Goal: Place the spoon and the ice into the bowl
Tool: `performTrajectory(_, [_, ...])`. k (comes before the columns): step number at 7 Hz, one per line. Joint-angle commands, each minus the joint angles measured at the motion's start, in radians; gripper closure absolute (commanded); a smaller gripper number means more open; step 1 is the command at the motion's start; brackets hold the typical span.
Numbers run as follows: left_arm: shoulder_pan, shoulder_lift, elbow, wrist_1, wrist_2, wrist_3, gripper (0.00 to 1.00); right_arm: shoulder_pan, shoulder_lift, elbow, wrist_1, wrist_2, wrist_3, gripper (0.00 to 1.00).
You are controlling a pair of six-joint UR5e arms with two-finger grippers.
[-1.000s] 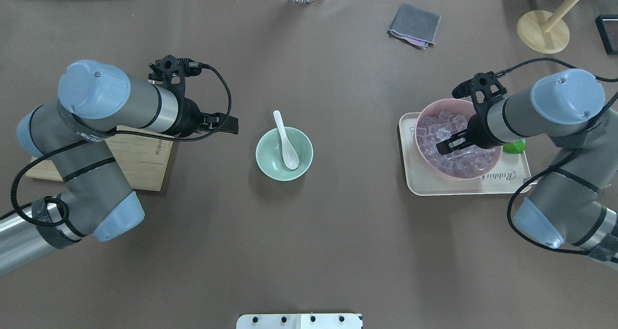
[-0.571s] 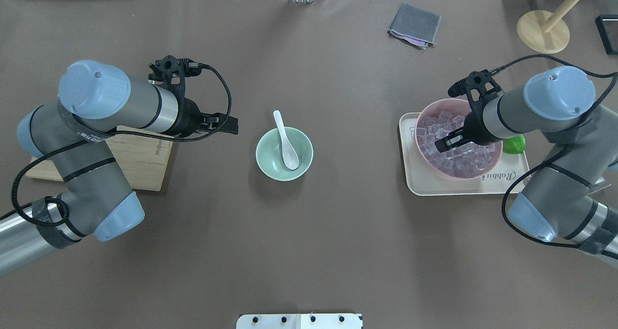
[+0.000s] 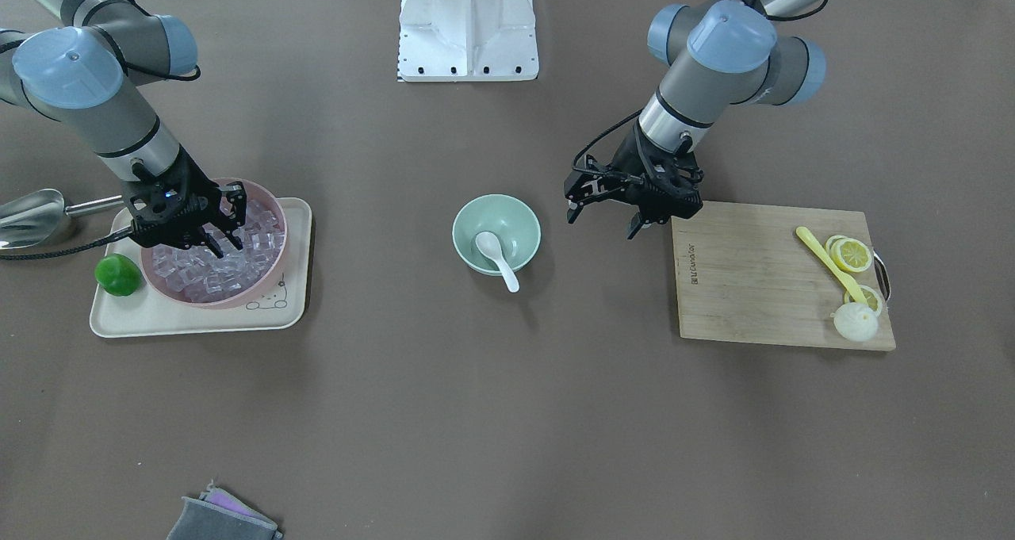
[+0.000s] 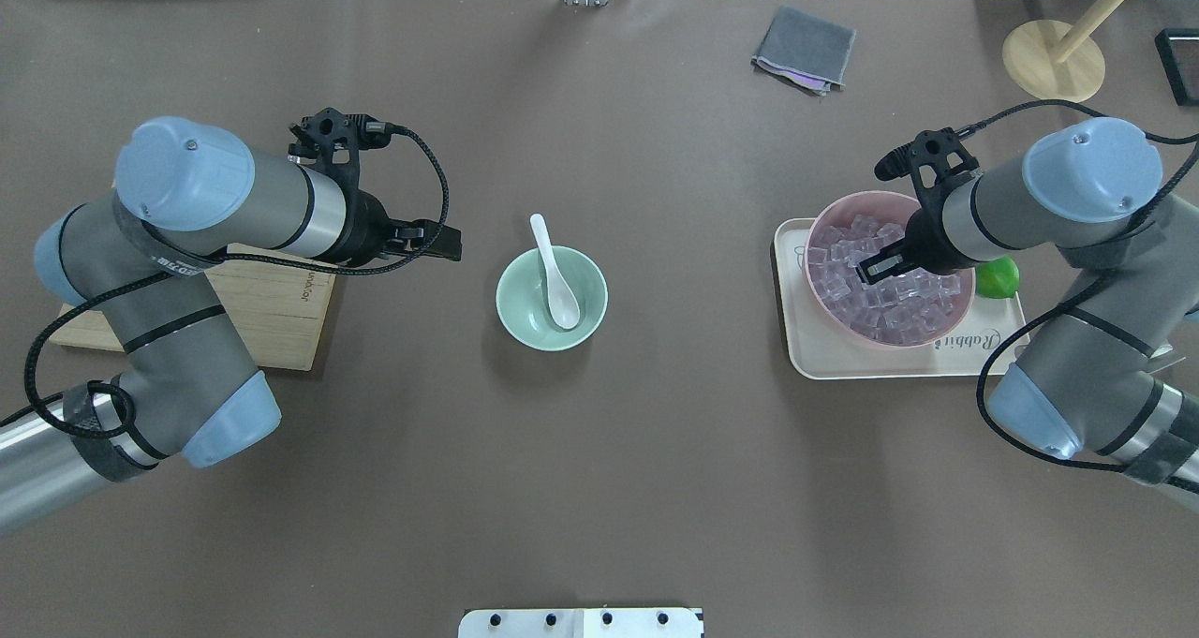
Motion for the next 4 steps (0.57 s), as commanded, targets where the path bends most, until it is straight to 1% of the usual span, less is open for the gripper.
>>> performTrajectory(1, [0.0, 0.0, 0.0, 0.0, 0.0, -0.001, 0.02, 0.003, -0.002, 0.0, 0.0, 0.005, 0.004, 1.0])
performTrajectory(2, [0.0, 0.0, 0.0, 0.0, 0.0, -0.001, 0.02, 0.008, -0.003, 0.001, 0.0, 0.006, 0.007, 1.0])
performTrajectory(4, [0.0, 0.0, 0.0, 0.0, 0.0, -0.001, 0.02, 0.072, 0.003, 0.027, -0.012, 0.104, 0.014, 1.0])
